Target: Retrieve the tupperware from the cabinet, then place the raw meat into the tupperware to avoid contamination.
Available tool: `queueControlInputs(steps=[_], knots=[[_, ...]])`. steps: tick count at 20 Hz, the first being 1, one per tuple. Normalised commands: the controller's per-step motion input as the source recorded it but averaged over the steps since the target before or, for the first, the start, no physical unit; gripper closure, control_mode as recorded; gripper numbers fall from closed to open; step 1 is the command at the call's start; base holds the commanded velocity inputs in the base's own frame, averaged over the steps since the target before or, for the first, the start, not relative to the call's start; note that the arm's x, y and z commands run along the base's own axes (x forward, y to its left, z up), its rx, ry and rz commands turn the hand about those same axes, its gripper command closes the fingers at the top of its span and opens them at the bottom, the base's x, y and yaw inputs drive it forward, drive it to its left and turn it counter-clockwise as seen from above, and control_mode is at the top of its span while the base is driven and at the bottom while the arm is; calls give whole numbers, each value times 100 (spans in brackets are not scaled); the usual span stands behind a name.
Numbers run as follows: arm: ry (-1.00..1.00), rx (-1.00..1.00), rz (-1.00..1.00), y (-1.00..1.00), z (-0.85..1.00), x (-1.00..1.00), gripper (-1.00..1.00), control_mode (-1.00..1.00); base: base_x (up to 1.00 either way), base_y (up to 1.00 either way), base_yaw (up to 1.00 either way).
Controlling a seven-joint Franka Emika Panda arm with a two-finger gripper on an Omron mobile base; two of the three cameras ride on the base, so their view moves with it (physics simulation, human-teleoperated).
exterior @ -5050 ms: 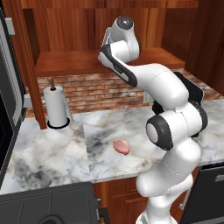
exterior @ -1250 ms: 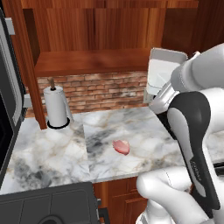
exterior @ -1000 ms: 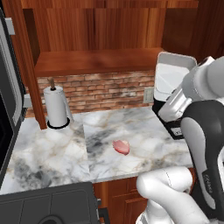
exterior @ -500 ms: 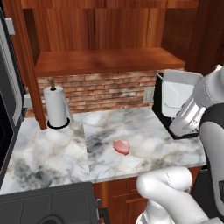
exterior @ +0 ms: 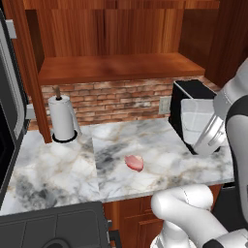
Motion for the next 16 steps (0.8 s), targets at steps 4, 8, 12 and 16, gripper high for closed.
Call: queueControlInputs(steps=[4,8,12,16], knots=[[13,0,4,-3,-38,0,100,-100,0,0,0],[10,0,5,-2,-39,0,100,-100,0,0,0],[7,0,6,-2,-39,0,100,-100,0,0,0],[3,0,5,0,-35,0,100,-100,0,0,0]])
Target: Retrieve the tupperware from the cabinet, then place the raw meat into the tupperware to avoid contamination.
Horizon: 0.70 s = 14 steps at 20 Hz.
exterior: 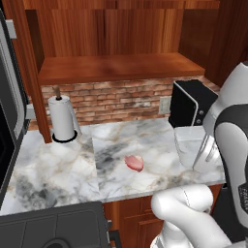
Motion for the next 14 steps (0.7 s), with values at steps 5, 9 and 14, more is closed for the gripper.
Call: queueControlInputs(steps=[5,9,14], knots=[[1,0,3,-4,-26,5,100,-100,0,0,0],[1,-1,0,-13,-18,15,100,-100,0,0,0],[1,-2,0,-14,-13,27,100,-100,0,0,0]])
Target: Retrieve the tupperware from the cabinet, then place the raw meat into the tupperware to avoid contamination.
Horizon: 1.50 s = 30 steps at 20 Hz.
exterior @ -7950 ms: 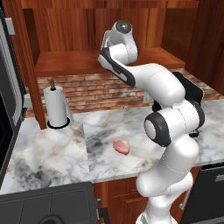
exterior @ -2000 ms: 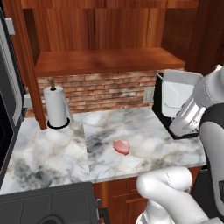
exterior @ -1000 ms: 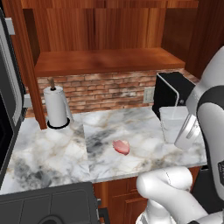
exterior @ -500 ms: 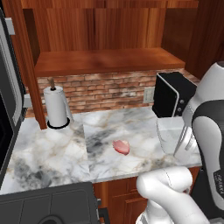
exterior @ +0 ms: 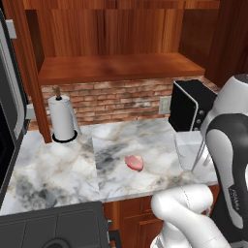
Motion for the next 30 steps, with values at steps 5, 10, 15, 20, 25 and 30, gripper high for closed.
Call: queueControlInputs(steps=[5,10,15,20,25,30], knots=[[2,-2,0,-9,-12,35,100,-100,0,0,0],[2,-1,0,-5,-13,34,100,-100,0,0,0],[2,-2,0,-4,-16,32,100,-100,0,0,0],[0,-2,0,-7,-19,34,100,-100,0,0,0],[0,-1,0,-9,-25,32,100,-100,0,0,0],[0,-1,0,-9,-31,27,100,-100,0,0,0]])
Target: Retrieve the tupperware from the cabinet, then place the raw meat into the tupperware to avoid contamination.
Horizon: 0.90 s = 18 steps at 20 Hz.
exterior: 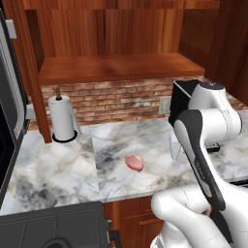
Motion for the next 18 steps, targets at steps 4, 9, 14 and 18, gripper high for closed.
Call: queueControlInputs(steps=[4,9,14,18], knots=[[0,0,0,-9,-34,23,100,-100,0,0,0],[-2,0,0,-6,-32,23,100,-100,0,0,0],[-2,0,1,-6,-29,27,100,-100,0,0,0],[-2,0,1,-6,-28,31,100,-100,0,0,0]])
